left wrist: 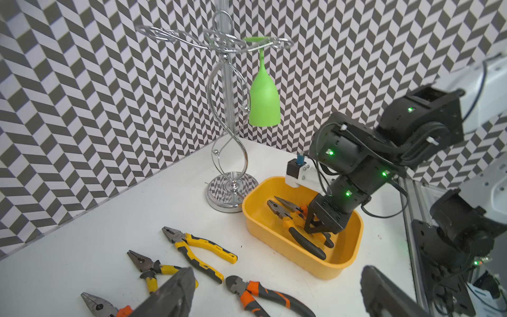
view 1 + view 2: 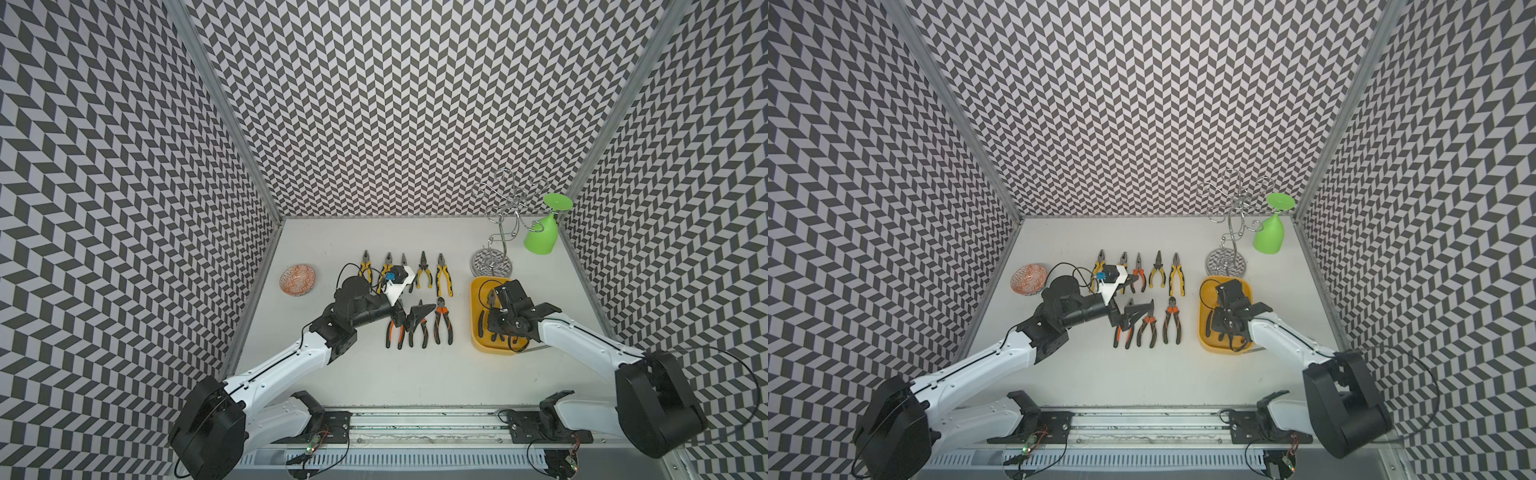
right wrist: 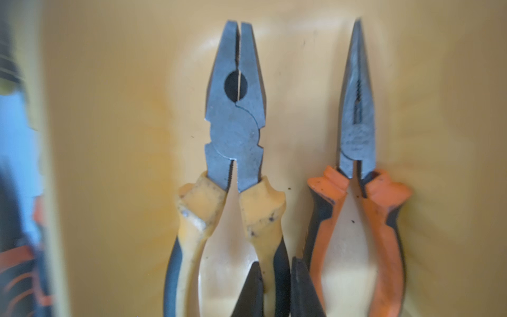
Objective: Take the pliers out of the storage box
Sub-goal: Pick up the pliers from the storage box.
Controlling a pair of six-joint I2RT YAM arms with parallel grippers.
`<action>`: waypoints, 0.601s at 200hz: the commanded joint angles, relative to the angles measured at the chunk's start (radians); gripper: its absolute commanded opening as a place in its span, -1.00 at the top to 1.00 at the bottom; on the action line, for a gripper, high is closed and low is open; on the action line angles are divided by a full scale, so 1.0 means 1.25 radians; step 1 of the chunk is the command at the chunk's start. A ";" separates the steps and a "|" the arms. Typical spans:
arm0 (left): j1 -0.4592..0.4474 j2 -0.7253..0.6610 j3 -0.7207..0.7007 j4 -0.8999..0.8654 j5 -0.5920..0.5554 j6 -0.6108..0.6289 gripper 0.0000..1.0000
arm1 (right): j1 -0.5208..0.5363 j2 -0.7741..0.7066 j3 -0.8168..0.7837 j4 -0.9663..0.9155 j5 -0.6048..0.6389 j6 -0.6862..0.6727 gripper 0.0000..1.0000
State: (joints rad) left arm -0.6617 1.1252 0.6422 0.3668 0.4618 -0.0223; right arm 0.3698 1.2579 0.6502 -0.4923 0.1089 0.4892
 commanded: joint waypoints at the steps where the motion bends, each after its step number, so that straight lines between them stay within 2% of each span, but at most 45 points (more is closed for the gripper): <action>1: -0.003 0.006 -0.019 0.095 -0.059 -0.129 -0.96 | -0.003 -0.093 -0.009 0.077 0.025 -0.039 1.00; 18: -0.003 0.014 -0.005 0.089 -0.081 -0.207 -0.96 | -0.002 -0.167 -0.027 0.116 -0.005 -0.071 1.00; 51: -0.006 0.080 0.055 0.075 -0.063 -0.336 -0.96 | -0.002 -0.300 -0.071 0.215 -0.095 -0.117 1.00; 83: -0.039 0.170 0.114 0.100 -0.102 -0.502 -0.86 | -0.001 -0.361 -0.077 0.263 -0.128 -0.135 1.00; 120: -0.094 0.287 0.217 0.088 -0.121 -0.560 -0.74 | 0.010 -0.379 -0.056 0.271 -0.126 -0.147 1.00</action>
State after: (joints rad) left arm -0.7387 1.4220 0.8261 0.4549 0.3397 -0.6231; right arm 0.3717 0.8104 0.5503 -0.2745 -0.0338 0.3325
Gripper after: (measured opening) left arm 0.883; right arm 0.153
